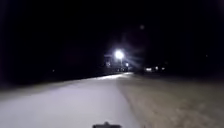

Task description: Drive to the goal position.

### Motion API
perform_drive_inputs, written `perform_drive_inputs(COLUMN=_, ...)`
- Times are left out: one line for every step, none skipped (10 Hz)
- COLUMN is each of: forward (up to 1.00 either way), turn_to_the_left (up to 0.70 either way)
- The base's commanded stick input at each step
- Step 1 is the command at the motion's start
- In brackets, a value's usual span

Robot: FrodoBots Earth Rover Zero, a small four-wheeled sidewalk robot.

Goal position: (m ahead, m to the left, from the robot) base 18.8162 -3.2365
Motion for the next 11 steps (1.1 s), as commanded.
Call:
perform_drive_inputs(forward=1.0, turn_to_the_left=0.0)
perform_drive_inputs(forward=1.0, turn_to_the_left=0.0)
perform_drive_inputs(forward=1.0, turn_to_the_left=0.0)
perform_drive_inputs(forward=1.0, turn_to_the_left=0.0)
perform_drive_inputs(forward=1.0, turn_to_the_left=0.0)
perform_drive_inputs(forward=1.0, turn_to_the_left=0.0)
perform_drive_inputs(forward=1.0, turn_to_the_left=0.0)
perform_drive_inputs(forward=1.0, turn_to_the_left=0.0)
perform_drive_inputs(forward=1.0, turn_to_the_left=0.0)
perform_drive_inputs(forward=1.0, turn_to_the_left=0.0)
perform_drive_inputs(forward=1.0, turn_to_the_left=0.0)
